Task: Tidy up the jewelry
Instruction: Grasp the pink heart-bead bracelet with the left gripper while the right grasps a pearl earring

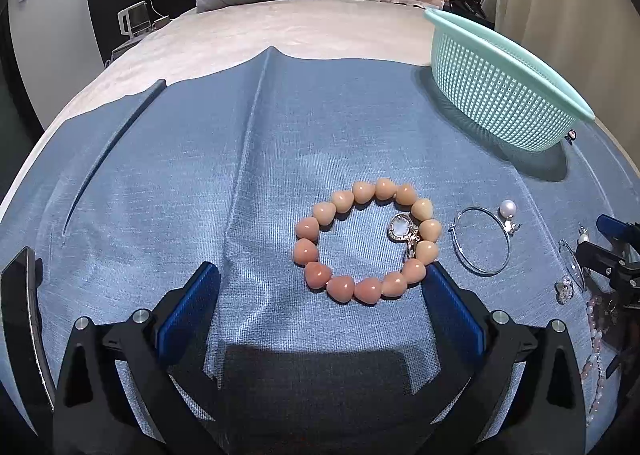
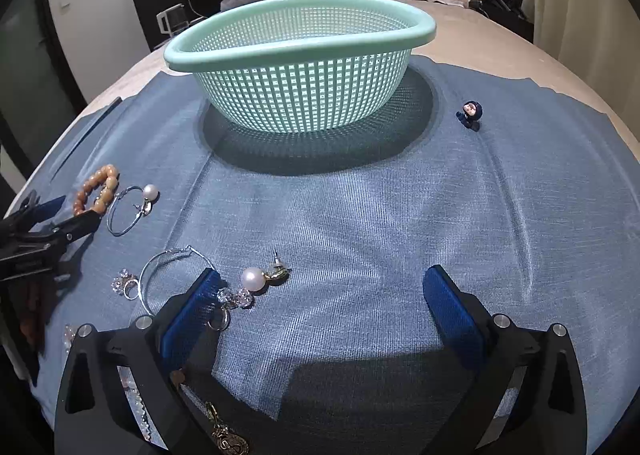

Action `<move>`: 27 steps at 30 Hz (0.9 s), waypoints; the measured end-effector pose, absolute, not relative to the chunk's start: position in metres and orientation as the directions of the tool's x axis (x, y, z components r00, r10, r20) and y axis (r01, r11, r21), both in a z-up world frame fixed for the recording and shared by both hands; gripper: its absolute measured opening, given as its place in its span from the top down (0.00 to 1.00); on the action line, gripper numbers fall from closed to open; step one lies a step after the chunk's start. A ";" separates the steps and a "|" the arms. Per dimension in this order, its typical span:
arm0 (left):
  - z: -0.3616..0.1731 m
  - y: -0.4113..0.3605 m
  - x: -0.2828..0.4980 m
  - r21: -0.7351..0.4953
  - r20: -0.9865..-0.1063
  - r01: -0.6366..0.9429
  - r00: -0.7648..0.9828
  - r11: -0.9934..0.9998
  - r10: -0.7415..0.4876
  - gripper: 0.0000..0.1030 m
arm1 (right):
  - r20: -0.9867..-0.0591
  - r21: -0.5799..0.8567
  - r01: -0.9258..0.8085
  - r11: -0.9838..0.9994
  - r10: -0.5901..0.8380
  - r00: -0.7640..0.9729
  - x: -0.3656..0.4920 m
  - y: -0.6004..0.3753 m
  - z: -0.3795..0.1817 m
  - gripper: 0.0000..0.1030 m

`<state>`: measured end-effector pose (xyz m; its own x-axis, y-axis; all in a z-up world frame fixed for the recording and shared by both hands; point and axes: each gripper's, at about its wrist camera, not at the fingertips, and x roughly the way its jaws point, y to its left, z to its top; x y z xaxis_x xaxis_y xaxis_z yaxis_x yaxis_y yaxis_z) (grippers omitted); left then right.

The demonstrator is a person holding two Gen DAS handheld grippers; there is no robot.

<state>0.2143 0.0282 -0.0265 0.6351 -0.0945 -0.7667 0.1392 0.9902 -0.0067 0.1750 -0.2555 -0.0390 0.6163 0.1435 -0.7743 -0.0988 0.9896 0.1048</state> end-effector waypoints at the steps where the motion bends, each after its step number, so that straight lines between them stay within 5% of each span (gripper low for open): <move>1: -0.025 0.028 0.213 -0.010 -0.765 0.140 0.637 0.990 -0.098 0.04 | -0.766 0.121 -0.092 0.988 0.152 0.624 0.173 -0.258 -0.036 0.07; 6: -0.014 0.028 0.210 -0.028 -0.736 0.157 0.665 0.987 -0.127 0.12 | -0.720 0.223 -0.077 0.972 0.218 0.659 0.173 -0.269 -0.022 0.12; 7: -0.013 0.027 0.211 -0.025 -0.734 0.169 0.666 0.985 -0.133 0.13 | -0.720 0.219 -0.079 0.973 0.216 0.660 0.173 -0.269 -0.020 0.17; 8: -0.012 0.025 0.211 -0.020 -0.733 0.185 0.665 0.983 -0.140 0.13 | -0.728 0.211 -0.083 0.974 0.213 0.652 0.174 -0.267 -0.021 0.35; 9: -0.011 0.024 0.211 -0.013 -0.729 0.198 0.669 0.980 -0.144 0.13 | -0.740 0.207 -0.087 0.974 0.214 0.638 0.174 -0.267 -0.023 0.43; 13: -0.006 0.022 0.209 0.010 -0.706 0.233 0.690 0.972 -0.158 0.13 | -0.749 0.195 -0.108 0.975 0.219 0.625 0.169 -0.264 -0.025 0.42; 18: -0.002 -0.002 0.195 0.188 -0.653 0.297 0.750 0.936 -0.107 0.20 | -0.756 0.138 -0.155 0.978 0.205 0.622 0.170 -0.248 -0.027 0.55; 20: -0.008 -0.007 0.199 0.200 -0.680 0.322 0.725 0.926 -0.105 0.20 | -0.759 0.103 -0.163 0.981 0.184 0.625 0.168 -0.243 -0.028 0.58; 23: -0.018 -0.004 0.208 0.192 -0.709 0.313 0.700 0.930 -0.090 0.20 | -0.764 0.094 -0.177 0.980 0.185 0.619 0.169 -0.240 -0.028 0.77; 27: -0.020 0.005 0.212 0.128 -0.722 0.318 0.679 0.939 -0.131 0.22 | -0.762 0.074 -0.185 0.980 0.175 0.624 0.169 -0.237 -0.028 0.80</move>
